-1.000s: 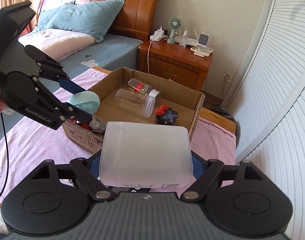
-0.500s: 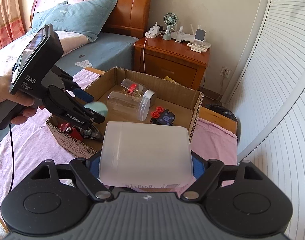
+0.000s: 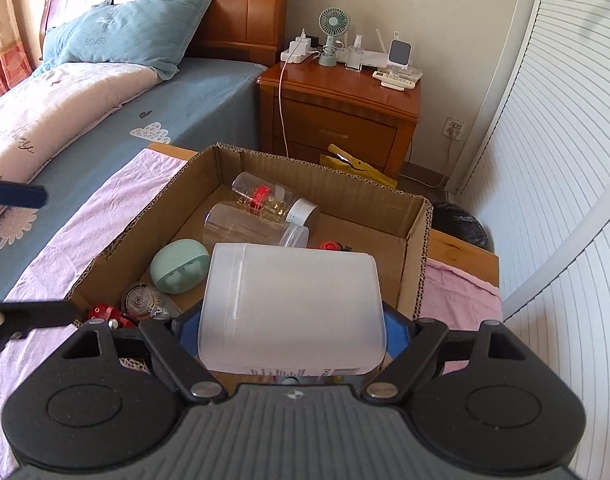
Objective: Organize rigid objects
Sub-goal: 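Lower the teal case and white bottle into the box and open both grippers, then move the left gripper to the white card pack while the right gripper approaches the black timer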
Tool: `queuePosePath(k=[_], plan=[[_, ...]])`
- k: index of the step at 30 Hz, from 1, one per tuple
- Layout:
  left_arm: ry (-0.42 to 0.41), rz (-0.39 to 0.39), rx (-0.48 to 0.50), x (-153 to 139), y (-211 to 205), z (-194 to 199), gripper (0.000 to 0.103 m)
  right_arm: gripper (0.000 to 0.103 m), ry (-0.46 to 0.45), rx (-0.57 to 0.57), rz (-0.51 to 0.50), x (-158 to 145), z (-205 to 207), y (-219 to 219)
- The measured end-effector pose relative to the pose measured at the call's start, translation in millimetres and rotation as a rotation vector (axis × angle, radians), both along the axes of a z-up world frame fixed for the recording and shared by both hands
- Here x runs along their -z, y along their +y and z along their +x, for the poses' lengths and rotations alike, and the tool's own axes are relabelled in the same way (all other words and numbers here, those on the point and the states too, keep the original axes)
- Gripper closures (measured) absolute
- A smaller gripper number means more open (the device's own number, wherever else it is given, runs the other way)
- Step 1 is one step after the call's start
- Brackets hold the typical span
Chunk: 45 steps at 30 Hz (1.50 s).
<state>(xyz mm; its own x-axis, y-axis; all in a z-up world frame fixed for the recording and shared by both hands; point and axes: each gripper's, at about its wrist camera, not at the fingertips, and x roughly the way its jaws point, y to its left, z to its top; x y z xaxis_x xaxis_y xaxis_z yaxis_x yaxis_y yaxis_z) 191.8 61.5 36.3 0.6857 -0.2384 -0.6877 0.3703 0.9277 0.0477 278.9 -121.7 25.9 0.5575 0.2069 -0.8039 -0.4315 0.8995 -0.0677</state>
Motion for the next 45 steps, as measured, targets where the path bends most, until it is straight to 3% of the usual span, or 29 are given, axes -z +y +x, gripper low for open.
queuePosePath(k=[3,7,22,27,30,34,41,45], plan=[[0.007,0.0,0.028,-2,1,-16,0.001,0.016,0.018,0.016,0.008,10,11,12],[0.01,0.008,0.028,0,1,-29,0.001,0.0,0.022,0.043,0.01,12,15,20],[-0.043,-0.002,-0.039,10,-13,-72,0.001,0.0,0.022,0.215,0.01,0,-73,-24],[-0.049,-0.01,-0.065,20,-28,-91,0.001,0.0,0.049,0.265,0.093,22,-102,-43],[-0.044,0.011,-0.089,26,-36,-98,0.001,0.0,0.028,0.312,0.087,43,-115,-50],[-0.044,0.033,-0.114,30,-40,-103,0.001,0.0,0.092,0.377,0.126,74,-119,-58],[0.028,-0.007,-0.111,47,-44,-99,0.001,0.0,0.118,0.382,0.087,100,-115,-45],[0.076,-0.026,-0.092,58,-49,-94,0.001,0.0,0.08,0.374,0.023,106,-113,-36]])
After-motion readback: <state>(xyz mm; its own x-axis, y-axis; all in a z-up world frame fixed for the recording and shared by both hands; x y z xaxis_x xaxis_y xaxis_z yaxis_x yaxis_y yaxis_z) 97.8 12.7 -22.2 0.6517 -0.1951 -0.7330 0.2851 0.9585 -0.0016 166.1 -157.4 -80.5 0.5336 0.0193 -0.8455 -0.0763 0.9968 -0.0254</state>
